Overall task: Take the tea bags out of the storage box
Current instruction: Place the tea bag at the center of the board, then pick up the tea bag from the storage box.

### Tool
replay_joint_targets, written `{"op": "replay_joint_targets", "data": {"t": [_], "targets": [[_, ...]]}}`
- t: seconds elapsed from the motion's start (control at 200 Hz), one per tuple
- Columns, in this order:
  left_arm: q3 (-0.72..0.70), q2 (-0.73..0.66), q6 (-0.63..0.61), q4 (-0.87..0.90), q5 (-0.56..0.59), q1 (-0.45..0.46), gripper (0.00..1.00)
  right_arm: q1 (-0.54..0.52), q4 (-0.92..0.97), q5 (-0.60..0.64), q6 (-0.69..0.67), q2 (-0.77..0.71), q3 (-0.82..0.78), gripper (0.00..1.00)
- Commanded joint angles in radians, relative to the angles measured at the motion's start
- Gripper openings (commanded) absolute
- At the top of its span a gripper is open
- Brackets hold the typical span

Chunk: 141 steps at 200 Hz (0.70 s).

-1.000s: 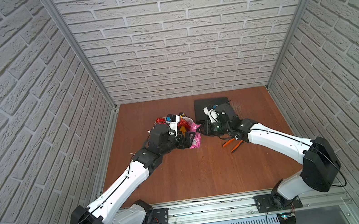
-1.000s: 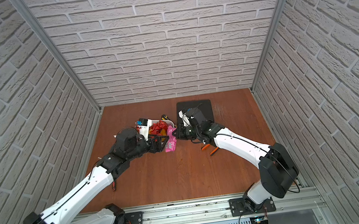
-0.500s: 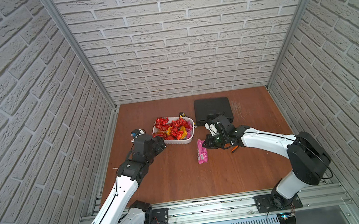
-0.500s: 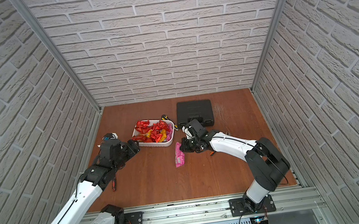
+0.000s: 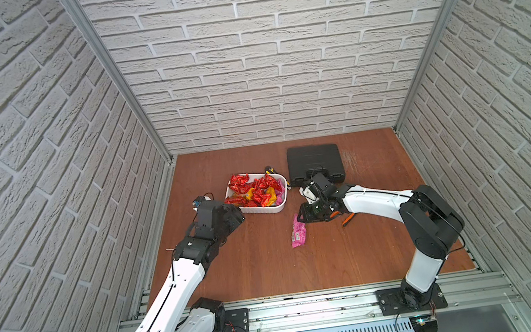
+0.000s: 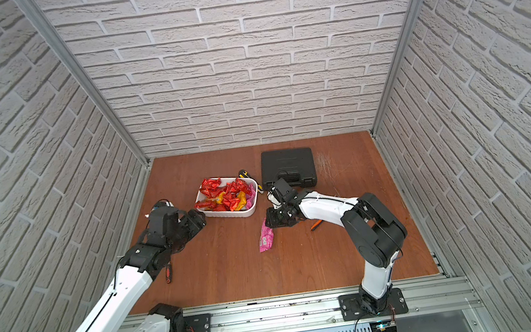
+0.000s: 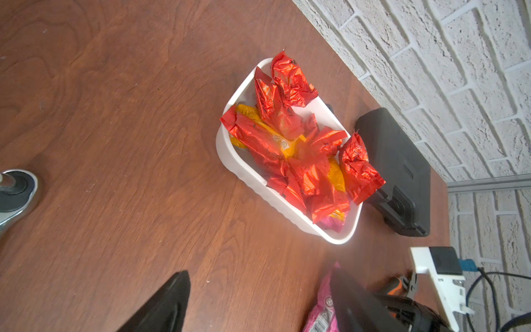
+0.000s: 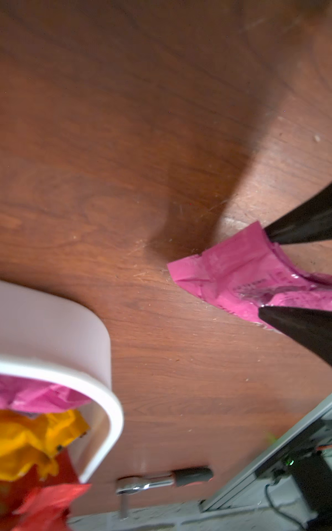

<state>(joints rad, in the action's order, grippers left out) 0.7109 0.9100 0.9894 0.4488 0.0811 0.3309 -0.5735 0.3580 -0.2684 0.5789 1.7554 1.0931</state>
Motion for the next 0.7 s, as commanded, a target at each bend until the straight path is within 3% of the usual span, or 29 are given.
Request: {"op": "replay_joint_targets", "data": {"t": [0.0, 0.185, 0.375, 0.51, 0.7], "targets": [[0.003, 0.009, 0.002, -0.022, -0.009, -0.01, 0.82, -0.007, 0.089, 0.069, -0.072, -0.083, 0.052, 0.54], [0.018, 0.028, 0.008, -0.035, -0.022, -0.024, 0.82, -0.011, 0.104, 0.1, -0.212, -0.197, 0.097, 0.61], [0.014, 0.027, 0.037, -0.047, -0.012, -0.036, 0.82, -0.021, -0.086, 0.141, -0.434, -0.249, 0.108, 0.61], [0.003, 0.026, 0.06, -0.042, -0.005, -0.054, 0.81, -0.027, -0.2, 0.093, -0.625, -0.172, 0.154, 0.61], [0.015, 0.018, 0.058, -0.024, -0.01, -0.077, 0.81, -0.029, -0.089, 0.133, -0.71, 0.027, 0.37, 0.59]]}}
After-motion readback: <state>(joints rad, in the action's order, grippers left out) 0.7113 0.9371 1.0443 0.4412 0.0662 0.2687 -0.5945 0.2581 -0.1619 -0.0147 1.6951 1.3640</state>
